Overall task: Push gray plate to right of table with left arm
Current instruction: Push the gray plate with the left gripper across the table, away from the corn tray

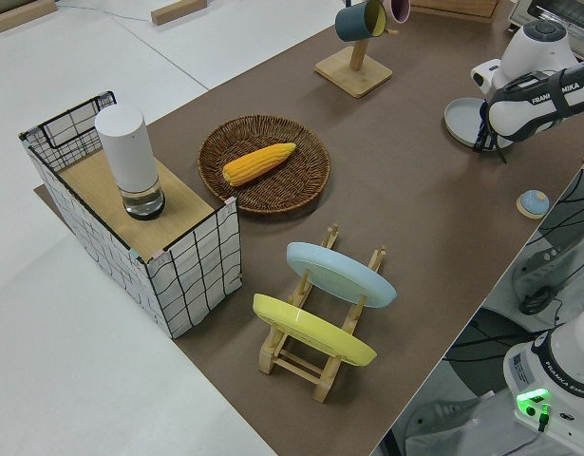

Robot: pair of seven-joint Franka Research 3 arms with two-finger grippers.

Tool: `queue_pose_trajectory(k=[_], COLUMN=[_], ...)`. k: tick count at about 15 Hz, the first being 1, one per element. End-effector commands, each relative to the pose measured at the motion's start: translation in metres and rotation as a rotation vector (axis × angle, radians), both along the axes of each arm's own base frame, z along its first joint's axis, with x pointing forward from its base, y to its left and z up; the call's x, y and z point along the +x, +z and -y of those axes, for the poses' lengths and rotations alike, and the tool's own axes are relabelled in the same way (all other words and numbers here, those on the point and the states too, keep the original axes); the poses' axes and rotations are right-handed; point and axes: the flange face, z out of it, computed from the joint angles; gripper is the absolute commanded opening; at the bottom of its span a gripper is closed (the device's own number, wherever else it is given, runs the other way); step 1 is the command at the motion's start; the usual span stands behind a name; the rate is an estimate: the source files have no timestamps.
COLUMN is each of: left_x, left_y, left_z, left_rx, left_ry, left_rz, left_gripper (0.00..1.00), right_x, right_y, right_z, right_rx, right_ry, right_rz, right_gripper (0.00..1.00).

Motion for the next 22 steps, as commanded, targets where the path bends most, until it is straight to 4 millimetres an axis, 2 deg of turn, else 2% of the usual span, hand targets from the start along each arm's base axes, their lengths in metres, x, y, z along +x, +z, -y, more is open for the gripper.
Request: queue_pose_trajectory(k=[1, 7, 8, 10, 12, 15, 18, 22], left_x=[0.002, 0.005, 0.006, 0.006, 0.006, 0.002, 0.007, 0.016], left_y=[-0.014, -0.013, -0.013, -0.014, -0.013, -0.011, 0.005, 0.033], left_z=[0.016, 0.024, 0.024, 0.023, 0.023, 0.029, 0.040, 0.029], left_rx=[-0.015, -0.024, -0.024, -0.023, -0.024, -0.028, -0.052, -0.039], left_ry=[0.025, 0.020, 0.021, 0.021, 0.023, 0.023, 0.069, 0.067], left_rz=[-0.018, -0.017, -0.017, -0.018, -0.017, -0.020, -0.013, -0.022], left_gripper=[0.00, 0.02, 0.12, 0.39, 0.72, 0.94, 0.97, 0.98], right_x=[-0.008, -0.008, -0.008, -0.008, -0.008, -0.008, -0.008, -0.008], right_y=[0.000, 0.000, 0.000, 0.000, 0.000, 0.000, 0.000, 0.000], right_z=[0.000, 0.000, 0.000, 0.000, 0.000, 0.000, 0.000, 0.000], right_rx=[0.009, 0.009, 0.009, 0.009, 0.009, 0.009, 0.009, 0.009], right_ry=[-0.021, -0.021, -0.021, -0.021, -0.021, -0.021, -0.021, -0.021], right_rz=[-0.003, -0.003, -0.005, -0.003, -0.003, -0.003, -0.003, -0.003], right_gripper=[0.996, 0.996, 0.996, 0.996, 0.996, 0.996, 0.996, 0.996])
